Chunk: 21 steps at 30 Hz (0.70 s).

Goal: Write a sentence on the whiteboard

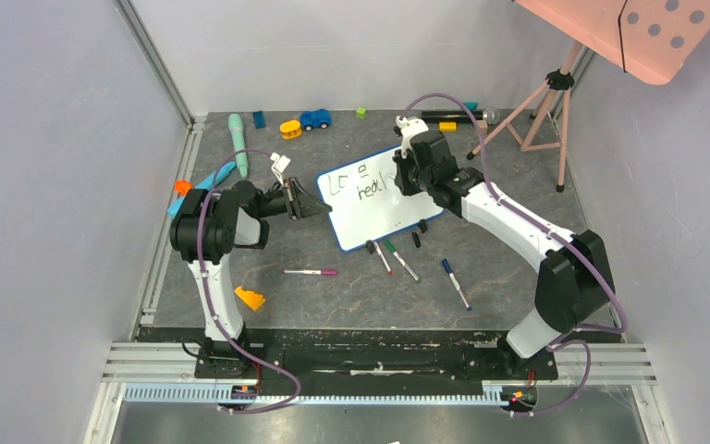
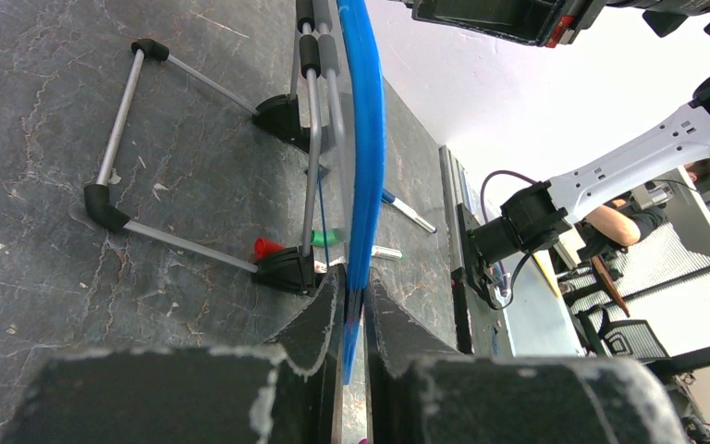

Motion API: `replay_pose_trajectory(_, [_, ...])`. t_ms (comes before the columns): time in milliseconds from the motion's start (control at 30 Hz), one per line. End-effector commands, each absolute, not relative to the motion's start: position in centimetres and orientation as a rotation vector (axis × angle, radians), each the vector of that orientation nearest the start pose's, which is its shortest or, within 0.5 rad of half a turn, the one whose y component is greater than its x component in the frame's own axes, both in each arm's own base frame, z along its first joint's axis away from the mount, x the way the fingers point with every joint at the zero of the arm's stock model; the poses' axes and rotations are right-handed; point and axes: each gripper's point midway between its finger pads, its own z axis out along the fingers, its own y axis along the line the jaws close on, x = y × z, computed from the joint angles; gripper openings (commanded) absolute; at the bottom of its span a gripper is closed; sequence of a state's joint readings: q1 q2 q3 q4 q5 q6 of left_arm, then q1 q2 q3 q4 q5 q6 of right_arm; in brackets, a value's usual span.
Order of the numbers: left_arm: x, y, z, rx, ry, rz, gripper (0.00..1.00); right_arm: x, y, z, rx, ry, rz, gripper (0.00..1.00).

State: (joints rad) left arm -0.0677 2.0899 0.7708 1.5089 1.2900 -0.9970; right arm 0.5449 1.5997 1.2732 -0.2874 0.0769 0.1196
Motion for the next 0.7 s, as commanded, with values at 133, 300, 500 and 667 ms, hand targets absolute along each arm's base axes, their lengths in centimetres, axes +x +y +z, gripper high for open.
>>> replay_pose_trajectory(133, [33.4,-20.3,11.6,0.594,1.702,-1.685,0.02,39.6,23.4,18.2,-0.441,2.137,0.329,0.00])
replay_pose_trajectory(300, [33.4,-20.4,11.6,0.594,1.702,-1.684,0.02,39.1,23.2,17.7,-0.445,2.149,0.329,0.00])
replay_pose_trajectory(500, [33.4,-20.4,11.6,0.594,1.702,-1.684,0.02,38.9,22.5,17.2,-0.439,2.164,0.295,0.00])
replay_pose_trajectory(667, [33.4,-20.4,11.6,0.595,1.702,-1.685,0.02,39.4,21.7,17.6,-0.402,2.159,0.235,0.00])
